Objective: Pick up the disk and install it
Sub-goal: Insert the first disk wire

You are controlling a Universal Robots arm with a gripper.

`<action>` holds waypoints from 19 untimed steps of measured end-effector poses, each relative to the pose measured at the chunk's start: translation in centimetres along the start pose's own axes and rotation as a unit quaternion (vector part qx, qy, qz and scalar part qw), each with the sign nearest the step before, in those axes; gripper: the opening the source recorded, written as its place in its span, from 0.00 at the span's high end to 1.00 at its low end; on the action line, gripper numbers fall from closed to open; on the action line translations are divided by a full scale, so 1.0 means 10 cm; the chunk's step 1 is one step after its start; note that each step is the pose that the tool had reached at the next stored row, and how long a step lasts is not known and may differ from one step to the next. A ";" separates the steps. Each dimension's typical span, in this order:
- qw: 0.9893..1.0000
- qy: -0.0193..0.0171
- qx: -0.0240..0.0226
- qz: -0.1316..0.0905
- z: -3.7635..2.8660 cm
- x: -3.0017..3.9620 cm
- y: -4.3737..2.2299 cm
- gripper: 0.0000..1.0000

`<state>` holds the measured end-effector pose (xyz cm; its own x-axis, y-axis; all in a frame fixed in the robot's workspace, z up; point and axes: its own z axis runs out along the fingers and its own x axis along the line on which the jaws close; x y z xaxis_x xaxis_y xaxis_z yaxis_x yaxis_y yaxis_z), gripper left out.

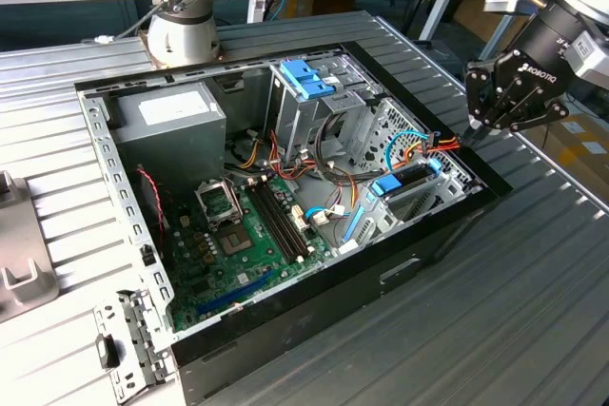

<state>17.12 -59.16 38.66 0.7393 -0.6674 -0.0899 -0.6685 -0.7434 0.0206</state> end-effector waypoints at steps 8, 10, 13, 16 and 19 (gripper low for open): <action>1.000 0.000 -0.002 -0.019 0.000 0.000 0.000 0.90; 1.000 0.001 -0.002 -0.023 0.000 0.000 0.000 0.90; 0.999 0.001 -0.003 -0.037 0.000 0.000 0.000 0.90; 0.999 0.001 -0.005 -0.051 0.000 0.000 0.000 0.90; 0.998 0.001 -0.006 -0.068 0.001 0.000 0.000 0.90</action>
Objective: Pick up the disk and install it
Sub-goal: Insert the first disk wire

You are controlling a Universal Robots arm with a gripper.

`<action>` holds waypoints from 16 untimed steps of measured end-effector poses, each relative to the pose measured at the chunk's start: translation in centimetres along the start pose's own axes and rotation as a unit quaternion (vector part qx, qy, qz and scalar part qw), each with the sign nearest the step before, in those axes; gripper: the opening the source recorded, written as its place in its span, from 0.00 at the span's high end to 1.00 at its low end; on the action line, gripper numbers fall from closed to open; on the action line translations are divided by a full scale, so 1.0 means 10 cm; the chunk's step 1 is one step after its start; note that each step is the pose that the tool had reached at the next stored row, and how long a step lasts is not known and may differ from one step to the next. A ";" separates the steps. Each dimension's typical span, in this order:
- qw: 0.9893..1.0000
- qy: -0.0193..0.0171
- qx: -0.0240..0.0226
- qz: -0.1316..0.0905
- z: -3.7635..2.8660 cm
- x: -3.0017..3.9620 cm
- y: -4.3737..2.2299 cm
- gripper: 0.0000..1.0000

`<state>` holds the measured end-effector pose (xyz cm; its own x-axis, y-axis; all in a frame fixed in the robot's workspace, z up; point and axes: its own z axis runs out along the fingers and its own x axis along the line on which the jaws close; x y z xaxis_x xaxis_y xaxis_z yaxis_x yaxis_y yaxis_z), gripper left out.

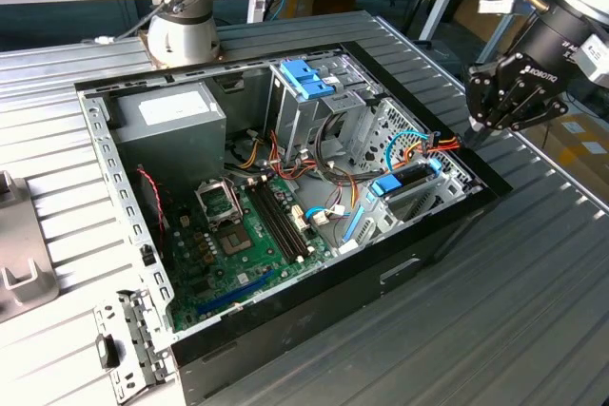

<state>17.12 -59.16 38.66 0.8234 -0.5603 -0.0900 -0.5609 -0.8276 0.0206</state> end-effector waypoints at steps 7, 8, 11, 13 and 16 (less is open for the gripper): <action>1.000 0.001 -0.002 -0.027 0.000 0.000 0.000 0.90; 0.999 0.001 -0.003 -0.036 0.001 0.000 0.000 0.90; 0.999 0.001 -0.004 -0.047 0.001 0.000 0.000 0.90; 0.999 0.001 -0.005 -0.050 0.001 0.000 0.000 0.90; 0.999 0.001 -0.005 -0.050 0.001 0.000 0.000 0.90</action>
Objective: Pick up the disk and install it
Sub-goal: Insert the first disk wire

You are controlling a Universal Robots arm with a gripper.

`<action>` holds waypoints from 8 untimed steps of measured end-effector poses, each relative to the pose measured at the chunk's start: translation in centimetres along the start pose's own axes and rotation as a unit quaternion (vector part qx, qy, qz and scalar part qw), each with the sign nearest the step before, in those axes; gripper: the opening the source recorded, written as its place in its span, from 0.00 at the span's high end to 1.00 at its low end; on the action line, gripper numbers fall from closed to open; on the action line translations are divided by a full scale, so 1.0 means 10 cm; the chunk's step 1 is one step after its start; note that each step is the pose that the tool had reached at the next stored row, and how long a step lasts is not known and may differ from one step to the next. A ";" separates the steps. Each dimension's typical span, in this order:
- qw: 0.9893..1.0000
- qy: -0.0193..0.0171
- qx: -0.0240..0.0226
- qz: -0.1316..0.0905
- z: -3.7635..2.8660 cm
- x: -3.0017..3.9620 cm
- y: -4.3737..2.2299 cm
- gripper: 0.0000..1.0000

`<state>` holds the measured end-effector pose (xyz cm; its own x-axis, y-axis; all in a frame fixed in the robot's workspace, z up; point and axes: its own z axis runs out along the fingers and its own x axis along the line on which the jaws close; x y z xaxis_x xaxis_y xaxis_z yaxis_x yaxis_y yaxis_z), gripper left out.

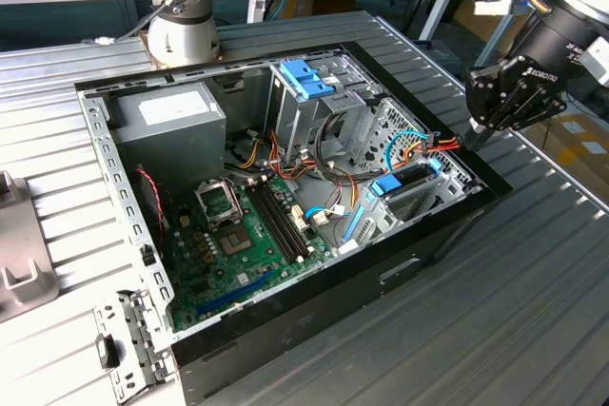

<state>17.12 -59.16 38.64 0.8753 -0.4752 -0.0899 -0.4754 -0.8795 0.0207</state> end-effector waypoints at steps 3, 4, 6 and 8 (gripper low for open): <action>1.000 0.000 0.000 0.000 0.000 0.000 0.000 0.89; 1.000 0.000 0.000 0.000 0.000 0.000 0.000 0.83; 1.000 0.000 0.000 0.000 0.000 0.000 0.000 0.71; 1.000 0.000 0.000 0.000 0.000 0.000 0.000 0.65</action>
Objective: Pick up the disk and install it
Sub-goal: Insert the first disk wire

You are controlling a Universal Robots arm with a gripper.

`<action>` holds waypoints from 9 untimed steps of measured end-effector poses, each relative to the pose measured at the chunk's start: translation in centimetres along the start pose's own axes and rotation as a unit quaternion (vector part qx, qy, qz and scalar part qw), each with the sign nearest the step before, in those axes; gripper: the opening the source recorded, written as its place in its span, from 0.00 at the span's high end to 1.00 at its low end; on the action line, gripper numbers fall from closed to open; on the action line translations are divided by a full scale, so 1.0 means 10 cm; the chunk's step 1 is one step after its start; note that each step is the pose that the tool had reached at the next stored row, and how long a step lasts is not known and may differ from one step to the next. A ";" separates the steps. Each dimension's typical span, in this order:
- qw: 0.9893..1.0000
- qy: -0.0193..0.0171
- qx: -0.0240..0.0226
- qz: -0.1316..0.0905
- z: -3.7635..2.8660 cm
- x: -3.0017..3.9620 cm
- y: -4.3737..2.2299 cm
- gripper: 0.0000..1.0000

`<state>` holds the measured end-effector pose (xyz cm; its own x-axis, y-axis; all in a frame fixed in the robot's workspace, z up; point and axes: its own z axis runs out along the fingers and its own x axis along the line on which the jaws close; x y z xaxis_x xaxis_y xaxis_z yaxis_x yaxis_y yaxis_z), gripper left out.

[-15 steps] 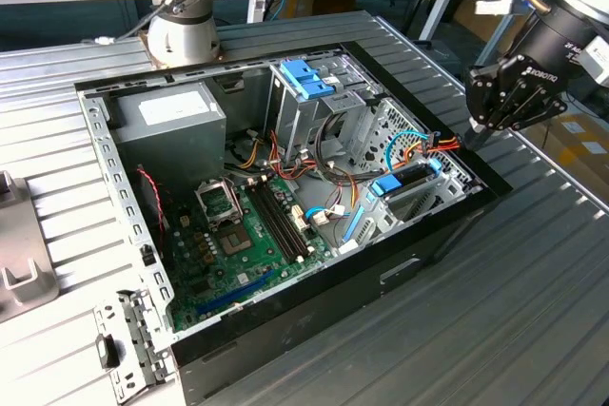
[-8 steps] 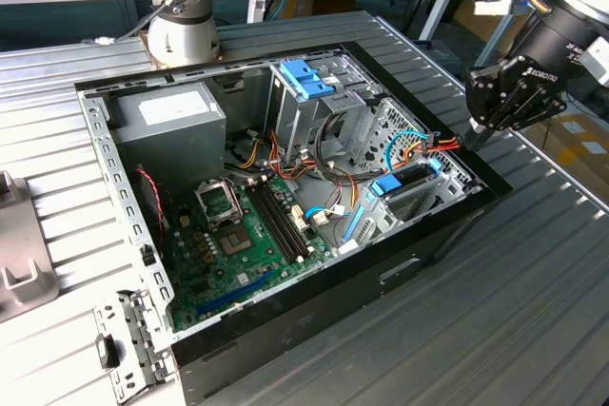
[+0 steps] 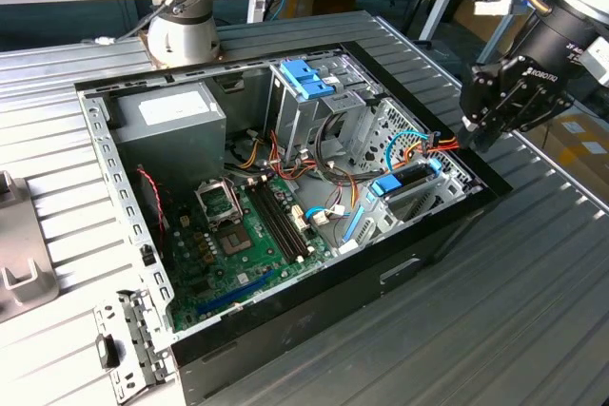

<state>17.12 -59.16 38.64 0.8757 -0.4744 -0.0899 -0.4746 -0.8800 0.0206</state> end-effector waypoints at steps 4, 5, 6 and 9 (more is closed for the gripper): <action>1.000 -0.003 0.005 -0.001 0.000 0.000 -0.001 0.58; 1.000 -0.008 0.015 -0.002 0.000 0.001 -0.001 0.58; 1.000 -0.013 0.023 -0.003 0.001 0.001 0.000 0.58; 0.999 -0.020 0.037 -0.004 0.003 0.000 0.000 0.58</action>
<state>17.12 -59.16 38.61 0.8759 -0.4648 -0.1296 -0.4743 -0.8787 -0.0537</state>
